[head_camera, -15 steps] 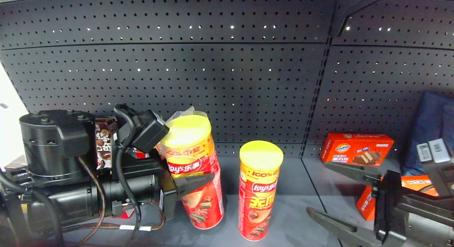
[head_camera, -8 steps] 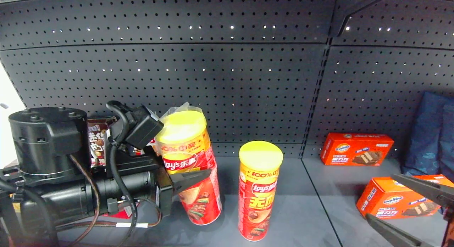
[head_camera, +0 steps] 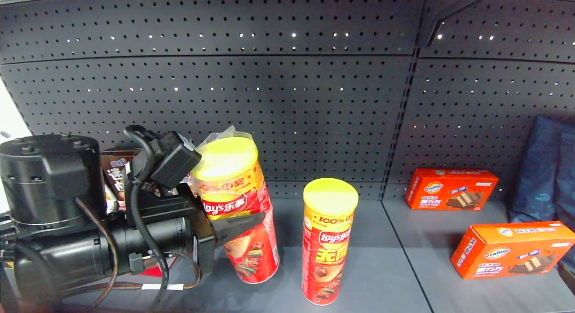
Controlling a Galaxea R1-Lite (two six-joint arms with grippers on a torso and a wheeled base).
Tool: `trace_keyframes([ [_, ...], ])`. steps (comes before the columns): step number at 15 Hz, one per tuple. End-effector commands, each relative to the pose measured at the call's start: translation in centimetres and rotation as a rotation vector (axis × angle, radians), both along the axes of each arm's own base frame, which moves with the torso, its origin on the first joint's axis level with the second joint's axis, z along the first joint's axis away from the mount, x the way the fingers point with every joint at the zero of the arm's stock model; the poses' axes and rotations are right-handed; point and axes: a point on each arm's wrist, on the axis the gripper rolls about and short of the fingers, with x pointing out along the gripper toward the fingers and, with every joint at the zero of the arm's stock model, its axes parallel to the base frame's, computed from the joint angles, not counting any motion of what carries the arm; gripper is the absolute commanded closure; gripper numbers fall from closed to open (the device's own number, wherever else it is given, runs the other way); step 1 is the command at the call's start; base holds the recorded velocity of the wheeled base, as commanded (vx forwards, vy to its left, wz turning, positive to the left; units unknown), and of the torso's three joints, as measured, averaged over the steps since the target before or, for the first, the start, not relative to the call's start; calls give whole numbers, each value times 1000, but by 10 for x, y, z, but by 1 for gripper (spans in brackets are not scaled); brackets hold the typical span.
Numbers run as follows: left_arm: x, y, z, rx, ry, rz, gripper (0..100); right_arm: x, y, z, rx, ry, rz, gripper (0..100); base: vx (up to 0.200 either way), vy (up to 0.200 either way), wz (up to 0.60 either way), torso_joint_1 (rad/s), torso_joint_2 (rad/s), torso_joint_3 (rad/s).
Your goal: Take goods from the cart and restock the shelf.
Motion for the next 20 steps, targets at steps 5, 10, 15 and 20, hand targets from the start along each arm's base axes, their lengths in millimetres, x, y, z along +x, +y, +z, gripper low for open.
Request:
trace_keyframes([
  [5, -16, 11, -7, 1, 11, 1, 100, -62, -8, -53, 25, -17, -206, 0, 0, 0, 0, 0, 0, 0],
  [10, -16, 10, -5, -2, 5, -3, 100, -64, -9, -61, 31, 0, -244, 0, 0, 0, 0, 0, 0, 0],
  [15, -16, 8, -4, -5, 5, -23, 100, -65, -12, -61, 69, -8, -393, 0, 0, 0, 0, 0, 0, 0],
  [20, -14, 6, -4, -7, 5, -37, 100, -63, -7, -67, 94, 39, -129, 0, 0, 0, 0, 0, 0, 0],
])
